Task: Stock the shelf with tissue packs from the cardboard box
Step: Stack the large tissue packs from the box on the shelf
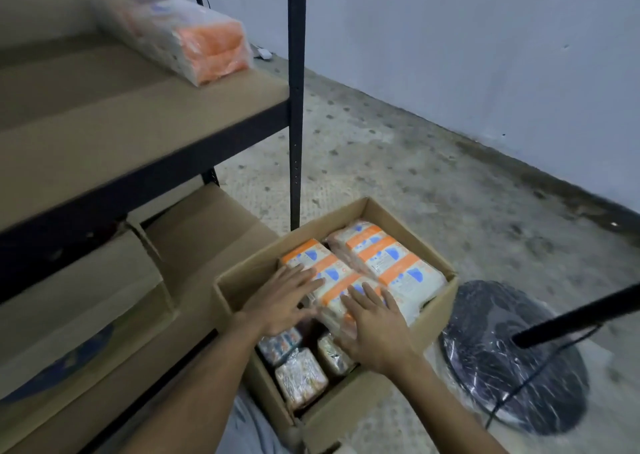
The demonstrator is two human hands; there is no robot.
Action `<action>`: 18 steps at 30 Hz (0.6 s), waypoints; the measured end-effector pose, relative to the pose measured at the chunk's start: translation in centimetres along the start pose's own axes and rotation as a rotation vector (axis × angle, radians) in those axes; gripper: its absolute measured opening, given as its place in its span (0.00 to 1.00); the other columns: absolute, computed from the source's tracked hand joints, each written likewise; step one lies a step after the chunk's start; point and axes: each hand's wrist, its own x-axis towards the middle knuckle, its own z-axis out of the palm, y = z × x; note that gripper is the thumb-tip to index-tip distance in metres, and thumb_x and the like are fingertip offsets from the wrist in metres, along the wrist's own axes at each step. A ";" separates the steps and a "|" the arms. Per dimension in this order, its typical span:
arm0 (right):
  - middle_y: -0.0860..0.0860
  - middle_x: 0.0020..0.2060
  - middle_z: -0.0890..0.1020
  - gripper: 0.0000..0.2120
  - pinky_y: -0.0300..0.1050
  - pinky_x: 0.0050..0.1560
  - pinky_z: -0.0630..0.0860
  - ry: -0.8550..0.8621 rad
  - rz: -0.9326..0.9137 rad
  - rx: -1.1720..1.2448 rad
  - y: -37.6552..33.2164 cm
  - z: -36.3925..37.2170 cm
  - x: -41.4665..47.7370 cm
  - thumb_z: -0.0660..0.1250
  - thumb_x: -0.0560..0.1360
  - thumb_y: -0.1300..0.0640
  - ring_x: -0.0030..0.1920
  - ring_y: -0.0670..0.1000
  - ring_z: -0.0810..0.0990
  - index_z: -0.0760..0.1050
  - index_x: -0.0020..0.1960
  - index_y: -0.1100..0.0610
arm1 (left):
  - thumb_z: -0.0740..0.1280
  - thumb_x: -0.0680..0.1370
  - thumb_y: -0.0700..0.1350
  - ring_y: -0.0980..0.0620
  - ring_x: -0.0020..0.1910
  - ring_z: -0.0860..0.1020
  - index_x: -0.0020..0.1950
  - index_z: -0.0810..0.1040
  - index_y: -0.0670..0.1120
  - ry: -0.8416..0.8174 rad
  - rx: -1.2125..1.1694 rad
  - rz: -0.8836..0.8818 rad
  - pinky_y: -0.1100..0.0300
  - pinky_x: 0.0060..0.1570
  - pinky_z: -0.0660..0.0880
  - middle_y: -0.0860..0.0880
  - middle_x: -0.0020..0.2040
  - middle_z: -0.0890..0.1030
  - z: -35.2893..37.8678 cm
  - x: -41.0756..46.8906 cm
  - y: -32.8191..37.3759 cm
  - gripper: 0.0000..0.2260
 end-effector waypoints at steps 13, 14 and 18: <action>0.53 0.58 0.81 0.30 0.61 0.57 0.74 0.221 -0.040 -0.123 1.1 3.7 0.7 0.79 0.59 0.50 0.60 0.58 0.79 0.77 0.59 0.55 | 0.61 0.79 0.54 0.52 0.77 0.46 0.77 0.53 0.55 0.085 -0.013 0.131 0.53 0.75 0.43 0.54 0.79 0.49 3.3 3.0 -1.3 0.29; 0.53 0.57 0.81 0.28 0.62 0.57 0.75 0.244 -0.044 -0.128 1.2 3.8 0.7 0.79 0.60 0.51 0.60 0.58 0.79 0.77 0.58 0.55 | 0.61 0.79 0.54 0.53 0.77 0.46 0.77 0.54 0.55 0.097 -0.033 0.129 0.53 0.75 0.44 0.54 0.79 0.50 3.4 3.0 -1.4 0.29; 0.53 0.56 0.82 0.26 0.62 0.55 0.76 0.282 -0.042 -0.123 1.1 3.6 0.6 0.79 0.61 0.53 0.58 0.58 0.80 0.78 0.57 0.55 | 0.57 0.79 0.56 0.53 0.77 0.50 0.76 0.58 0.55 0.147 -0.087 0.117 0.53 0.75 0.45 0.54 0.78 0.55 3.3 2.8 -1.4 0.26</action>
